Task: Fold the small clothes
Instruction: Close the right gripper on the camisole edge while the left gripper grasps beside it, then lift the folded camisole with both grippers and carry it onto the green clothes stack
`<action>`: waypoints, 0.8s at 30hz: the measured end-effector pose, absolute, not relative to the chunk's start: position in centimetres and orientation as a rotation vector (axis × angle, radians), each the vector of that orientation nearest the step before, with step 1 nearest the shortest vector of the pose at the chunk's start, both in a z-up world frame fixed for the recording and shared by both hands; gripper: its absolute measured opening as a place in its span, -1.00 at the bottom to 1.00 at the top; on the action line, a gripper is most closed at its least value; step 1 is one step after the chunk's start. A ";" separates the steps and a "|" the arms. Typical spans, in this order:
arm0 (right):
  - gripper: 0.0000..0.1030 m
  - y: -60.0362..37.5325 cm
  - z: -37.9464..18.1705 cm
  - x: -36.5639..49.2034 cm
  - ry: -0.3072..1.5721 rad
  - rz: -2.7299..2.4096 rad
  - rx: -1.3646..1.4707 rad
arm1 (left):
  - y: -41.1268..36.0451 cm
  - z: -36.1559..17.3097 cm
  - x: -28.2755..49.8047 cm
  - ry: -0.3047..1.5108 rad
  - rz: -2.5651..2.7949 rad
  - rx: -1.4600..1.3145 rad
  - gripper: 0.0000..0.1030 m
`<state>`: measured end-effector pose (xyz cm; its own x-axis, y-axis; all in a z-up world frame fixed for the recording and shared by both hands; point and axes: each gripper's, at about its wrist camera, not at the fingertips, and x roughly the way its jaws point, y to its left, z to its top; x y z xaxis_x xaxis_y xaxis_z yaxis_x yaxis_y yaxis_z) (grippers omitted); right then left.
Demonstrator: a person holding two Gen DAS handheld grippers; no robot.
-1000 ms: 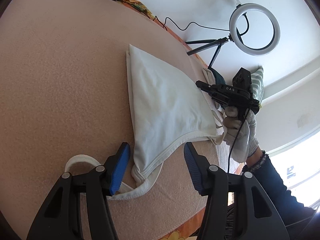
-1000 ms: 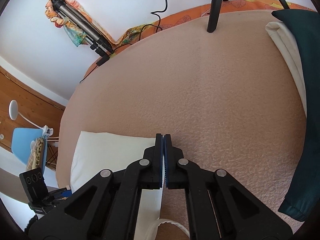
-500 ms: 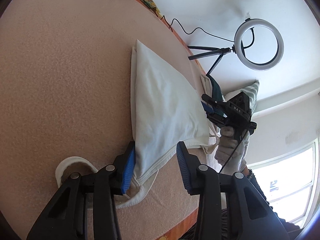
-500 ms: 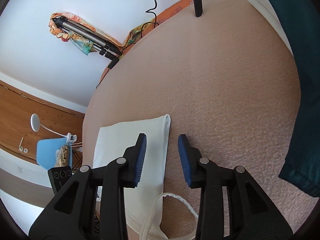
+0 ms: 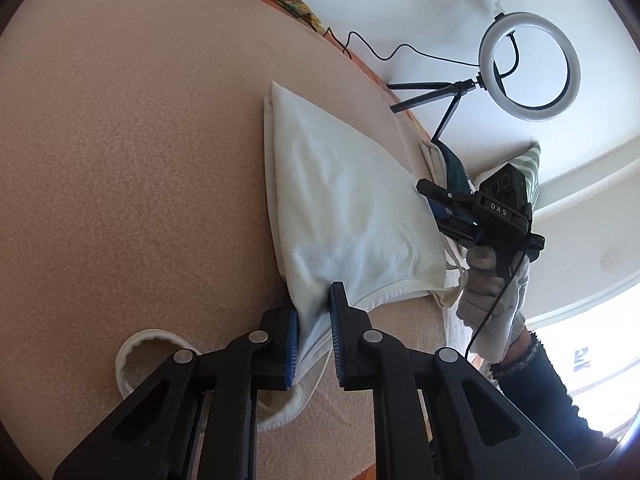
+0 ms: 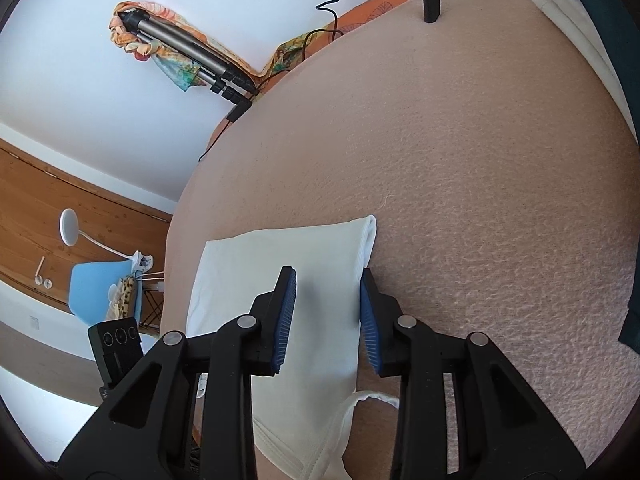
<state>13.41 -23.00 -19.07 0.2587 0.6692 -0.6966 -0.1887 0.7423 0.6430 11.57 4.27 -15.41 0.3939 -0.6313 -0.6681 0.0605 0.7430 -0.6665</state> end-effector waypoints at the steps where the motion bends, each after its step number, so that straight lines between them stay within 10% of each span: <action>1: -0.60 -22.6 -18.9 13.3 1.171 0.597 0.440 | 4.0 -15.2 11.6 1.083 -0.470 -0.578 -0.80; 24: -0.87 -17.6 -13.8 8.9 0.982 0.405 -0.024 | 0.0 -11.4 10.0 0.930 -0.436 -0.141 -0.88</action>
<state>8.87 -17.60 -13.78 0.4866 0.3228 -0.8118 -0.3439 0.9250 0.1617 10.04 0.01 -11.44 0.5180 -0.4218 -0.7441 0.3018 0.9041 -0.3024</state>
